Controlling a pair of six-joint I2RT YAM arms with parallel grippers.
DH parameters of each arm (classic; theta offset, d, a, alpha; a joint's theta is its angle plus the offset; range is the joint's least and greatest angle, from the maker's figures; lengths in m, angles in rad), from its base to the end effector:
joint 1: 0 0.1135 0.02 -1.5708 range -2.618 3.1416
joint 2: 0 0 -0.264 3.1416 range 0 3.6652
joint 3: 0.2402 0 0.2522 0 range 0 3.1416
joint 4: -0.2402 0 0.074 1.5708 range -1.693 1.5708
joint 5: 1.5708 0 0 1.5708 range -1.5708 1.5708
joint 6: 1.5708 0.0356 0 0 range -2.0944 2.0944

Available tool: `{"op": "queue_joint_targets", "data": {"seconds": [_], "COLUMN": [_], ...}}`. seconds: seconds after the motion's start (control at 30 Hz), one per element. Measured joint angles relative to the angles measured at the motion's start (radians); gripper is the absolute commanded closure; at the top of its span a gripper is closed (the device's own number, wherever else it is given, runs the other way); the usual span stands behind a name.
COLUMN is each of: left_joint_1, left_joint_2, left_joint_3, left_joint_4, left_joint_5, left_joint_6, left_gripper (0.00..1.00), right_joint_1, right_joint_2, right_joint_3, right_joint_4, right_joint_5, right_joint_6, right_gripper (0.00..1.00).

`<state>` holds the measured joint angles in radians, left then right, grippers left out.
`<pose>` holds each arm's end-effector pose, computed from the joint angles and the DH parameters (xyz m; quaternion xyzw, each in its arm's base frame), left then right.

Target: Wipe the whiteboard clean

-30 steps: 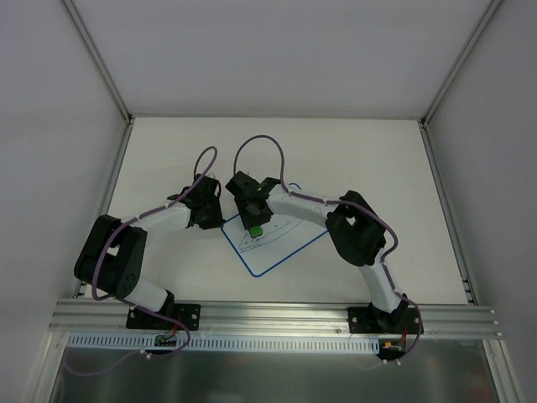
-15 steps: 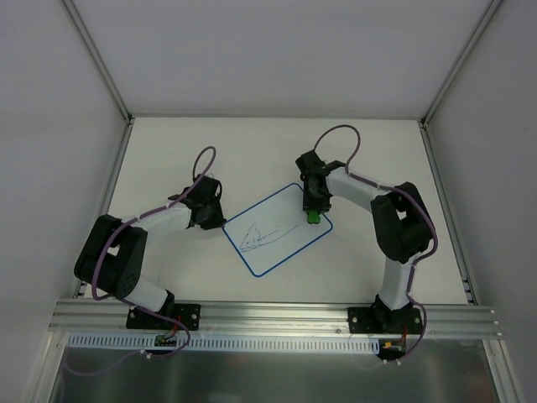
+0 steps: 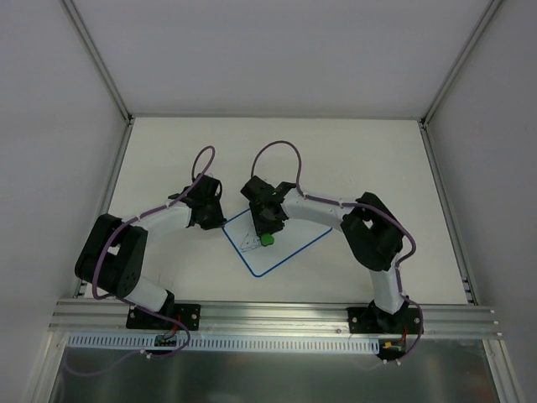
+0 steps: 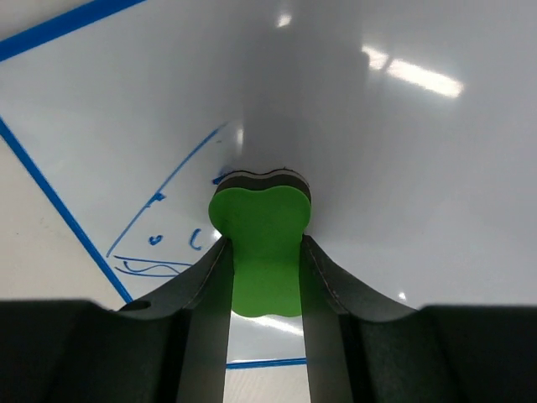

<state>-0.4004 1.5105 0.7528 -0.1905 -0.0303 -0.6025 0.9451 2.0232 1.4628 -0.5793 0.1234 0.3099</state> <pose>0.2649 -0.1109 0.1632 -0.1006 0.9465 -0.1346 0.2755 0.2498 0.3382 0.1722 -0.2919 0.9304 0.0766 0.2082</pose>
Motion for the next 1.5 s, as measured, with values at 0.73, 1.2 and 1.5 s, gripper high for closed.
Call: {"op": "queue_joint_targets", "data": {"seconds": [0.73, 1.2, 1.5], "left_joint_1": [0.0, 0.0, 0.0], "left_joint_2": [0.009, 0.013, 0.011], "left_joint_3": [0.015, 0.025, 0.038], "left_joint_4": [-0.022, -0.034, -0.055], "left_joint_5": [0.001, 0.001, -0.006], "left_joint_6": [-0.032, -0.034, -0.001], "left_gripper": [1.0, 1.0, 0.9], "right_joint_1": [-0.113, -0.017, -0.064], "right_joint_2": [0.098, 0.089, -0.021], "right_joint_3": [0.162, 0.15, 0.028], "right_joint_4": [-0.1, -0.09, -0.095], "right_joint_5": [0.035, 0.008, 0.1], "right_joint_6": [-0.014, 0.012, -0.008], "right_gripper": [1.0, 0.79, 0.12]}}
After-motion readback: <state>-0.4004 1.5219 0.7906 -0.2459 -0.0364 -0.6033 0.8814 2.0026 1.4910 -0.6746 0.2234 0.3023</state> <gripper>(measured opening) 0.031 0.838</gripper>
